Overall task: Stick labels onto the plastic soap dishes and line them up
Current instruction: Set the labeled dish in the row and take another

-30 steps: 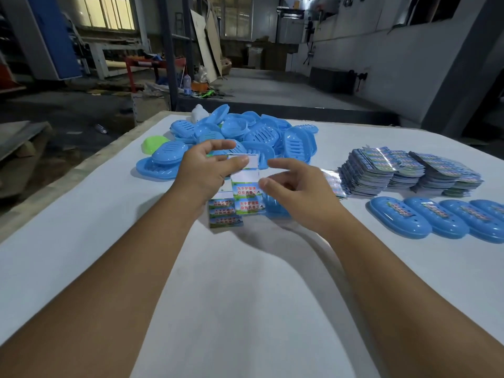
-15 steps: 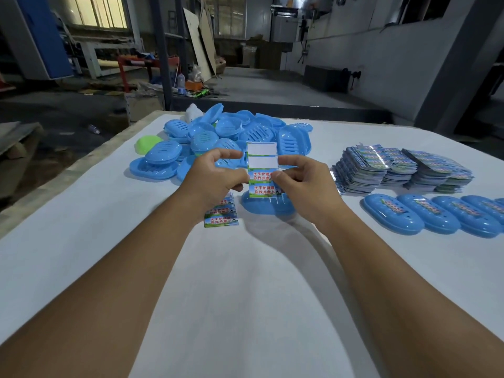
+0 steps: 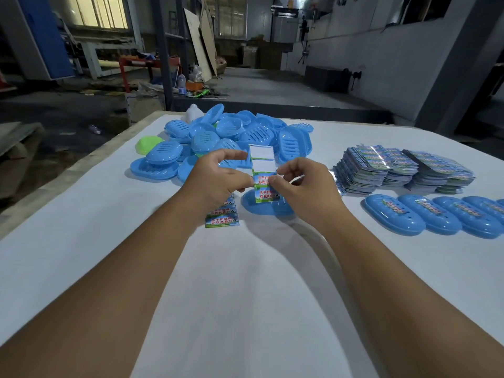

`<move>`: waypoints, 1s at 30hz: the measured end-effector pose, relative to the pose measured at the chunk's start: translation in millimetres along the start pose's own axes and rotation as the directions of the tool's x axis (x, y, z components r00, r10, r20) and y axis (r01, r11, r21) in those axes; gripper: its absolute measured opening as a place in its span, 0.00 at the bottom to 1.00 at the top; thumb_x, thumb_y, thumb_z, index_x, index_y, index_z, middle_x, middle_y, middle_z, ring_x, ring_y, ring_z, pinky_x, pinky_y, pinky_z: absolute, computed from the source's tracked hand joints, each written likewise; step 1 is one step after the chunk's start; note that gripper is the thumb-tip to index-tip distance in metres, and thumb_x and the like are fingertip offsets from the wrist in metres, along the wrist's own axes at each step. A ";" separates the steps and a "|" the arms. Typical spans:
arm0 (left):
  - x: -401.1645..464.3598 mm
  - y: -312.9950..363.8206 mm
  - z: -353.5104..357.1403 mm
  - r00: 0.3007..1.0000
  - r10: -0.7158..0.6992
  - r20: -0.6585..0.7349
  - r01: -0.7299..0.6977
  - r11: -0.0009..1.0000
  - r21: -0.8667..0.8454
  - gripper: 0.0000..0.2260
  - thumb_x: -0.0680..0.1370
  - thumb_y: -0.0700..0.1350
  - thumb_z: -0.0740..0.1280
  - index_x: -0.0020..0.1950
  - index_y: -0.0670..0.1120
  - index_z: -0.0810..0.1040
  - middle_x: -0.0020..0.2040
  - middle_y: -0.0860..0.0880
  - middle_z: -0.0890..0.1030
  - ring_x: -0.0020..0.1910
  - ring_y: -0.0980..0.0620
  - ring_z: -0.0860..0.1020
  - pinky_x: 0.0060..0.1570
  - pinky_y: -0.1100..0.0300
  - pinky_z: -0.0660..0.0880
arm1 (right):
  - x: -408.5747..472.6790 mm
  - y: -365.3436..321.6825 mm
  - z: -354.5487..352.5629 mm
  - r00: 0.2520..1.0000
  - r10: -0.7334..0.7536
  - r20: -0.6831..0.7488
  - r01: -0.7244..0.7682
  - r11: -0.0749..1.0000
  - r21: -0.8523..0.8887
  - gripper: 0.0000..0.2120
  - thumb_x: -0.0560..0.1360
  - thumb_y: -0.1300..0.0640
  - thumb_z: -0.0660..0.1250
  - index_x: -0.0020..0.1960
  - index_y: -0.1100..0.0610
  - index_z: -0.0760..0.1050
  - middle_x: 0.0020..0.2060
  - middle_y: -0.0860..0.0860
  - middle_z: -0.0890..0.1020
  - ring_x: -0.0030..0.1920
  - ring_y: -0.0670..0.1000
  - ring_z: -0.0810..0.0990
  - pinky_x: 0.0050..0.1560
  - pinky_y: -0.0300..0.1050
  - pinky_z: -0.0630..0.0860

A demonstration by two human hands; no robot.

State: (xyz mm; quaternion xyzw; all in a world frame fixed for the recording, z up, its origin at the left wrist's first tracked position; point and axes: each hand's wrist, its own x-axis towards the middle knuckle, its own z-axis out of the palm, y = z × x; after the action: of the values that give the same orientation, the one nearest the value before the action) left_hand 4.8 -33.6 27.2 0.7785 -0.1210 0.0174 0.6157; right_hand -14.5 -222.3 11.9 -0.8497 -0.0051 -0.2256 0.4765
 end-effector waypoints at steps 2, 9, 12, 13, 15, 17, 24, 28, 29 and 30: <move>-1.9 1.1 0.6 1.000 0.014 0.008 -0.014 1.000 -0.002 0.17 0.71 0.42 0.77 0.56 0.56 0.79 0.40 0.51 0.87 0.39 0.59 0.83 0.46 0.59 0.78 | -2.6 -1.2 1.8 0.999 -0.006 0.048 0.005 1.000 0.018 0.06 0.73 0.53 0.76 0.40 0.52 0.81 0.33 0.46 0.85 0.32 0.40 0.80 0.37 0.40 0.77; -7.0 2.5 5.5 0.998 0.052 0.021 -0.052 0.999 -0.001 0.16 0.72 0.41 0.76 0.56 0.52 0.78 0.41 0.51 0.87 0.41 0.57 0.84 0.42 0.65 0.78 | -9.4 -8.7 3.2 0.990 -0.015 0.139 0.011 0.999 0.033 0.08 0.73 0.52 0.72 0.37 0.52 0.85 0.31 0.45 0.86 0.37 0.51 0.86 0.41 0.51 0.84; -7.2 2.5 8.4 0.995 0.103 0.021 -0.103 0.993 0.048 0.14 0.72 0.39 0.75 0.53 0.51 0.78 0.38 0.53 0.87 0.39 0.59 0.83 0.38 0.70 0.76 | -12.5 -13.0 2.7 0.992 -0.014 0.124 0.017 1.000 -0.022 0.09 0.70 0.50 0.70 0.35 0.52 0.85 0.29 0.50 0.85 0.36 0.58 0.84 0.35 0.58 0.83; -7.2 2.5 9.4 0.993 0.116 0.022 -0.117 0.992 0.056 0.13 0.72 0.39 0.75 0.53 0.51 0.78 0.38 0.53 0.87 0.37 0.60 0.83 0.37 0.71 0.75 | -13.4 -14.3 2.6 0.993 -0.020 0.119 0.024 0.999 -0.034 0.10 0.69 0.49 0.69 0.36 0.53 0.85 0.29 0.53 0.84 0.36 0.59 0.84 0.35 0.60 0.83; -6.9 2.0 11.2 0.991 0.131 0.021 -0.132 0.989 0.067 0.13 0.72 0.38 0.74 0.52 0.50 0.78 0.37 0.53 0.86 0.35 0.60 0.83 0.35 0.71 0.74 | -14.4 -15.7 2.5 0.993 -0.026 0.115 0.031 0.999 -0.042 0.11 0.68 0.50 0.68 0.36 0.55 0.84 0.29 0.55 0.84 0.37 0.61 0.84 0.36 0.61 0.82; -6.5 1.2 12.0 0.991 0.136 0.014 -0.137 0.988 0.076 0.12 0.71 0.38 0.73 0.51 0.51 0.78 0.37 0.53 0.86 0.35 0.60 0.83 0.35 0.71 0.74 | -14.3 -16.3 2.6 0.993 -0.016 0.119 0.022 0.999 -0.050 0.11 0.68 0.50 0.67 0.35 0.56 0.83 0.29 0.54 0.84 0.37 0.60 0.85 0.36 0.61 0.82; -5.2 0.5 12.1 0.990 0.140 0.003 -0.139 0.986 0.087 0.12 0.72 0.40 0.74 0.50 0.51 0.77 0.37 0.54 0.86 0.34 0.61 0.81 0.34 0.71 0.74 | -12.7 -16.4 3.2 0.993 -0.009 0.118 0.015 0.998 -0.055 0.12 0.69 0.50 0.68 0.36 0.57 0.84 0.30 0.54 0.84 0.36 0.59 0.85 0.36 0.61 0.83; -4.2 0.6 11.3 0.992 0.124 -0.009 -0.123 0.988 0.094 0.12 0.72 0.40 0.74 0.51 0.51 0.77 0.38 0.54 0.86 0.38 0.59 0.83 0.37 0.71 0.76 | -12.4 -15.8 3.8 0.993 -0.003 0.114 0.007 0.999 -0.037 0.11 0.72 0.51 0.69 0.36 0.56 0.84 0.30 0.53 0.85 0.34 0.59 0.86 0.32 0.60 0.83; -4.0 0.8 11.2 0.993 0.121 -0.011 -0.120 0.988 0.093 0.12 0.72 0.41 0.75 0.51 0.51 0.77 0.38 0.54 0.86 0.38 0.59 0.83 0.37 0.71 0.76 | -12.0 -15.2 3.9 0.994 0.000 0.112 0.004 0.999 -0.035 0.11 0.73 0.52 0.69 0.36 0.56 0.84 0.30 0.52 0.85 0.34 0.59 0.86 0.31 0.59 0.83; -3.9 0.7 11.3 0.993 0.119 -0.015 -0.117 0.989 0.092 0.12 0.72 0.41 0.75 0.51 0.51 0.77 0.38 0.54 0.86 0.38 0.59 0.83 0.37 0.71 0.76 | -11.3 -14.6 3.7 0.994 0.005 0.109 -0.002 1.000 -0.027 0.10 0.73 0.54 0.69 0.35 0.56 0.84 0.30 0.52 0.85 0.34 0.59 0.86 0.29 0.56 0.83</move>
State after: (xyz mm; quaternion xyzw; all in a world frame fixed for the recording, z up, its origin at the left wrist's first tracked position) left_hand -0.6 -43.9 24.5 0.7971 -0.1596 0.0670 0.5785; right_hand -26.6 -209.0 17.7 -0.8670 -0.0266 -0.1778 0.4647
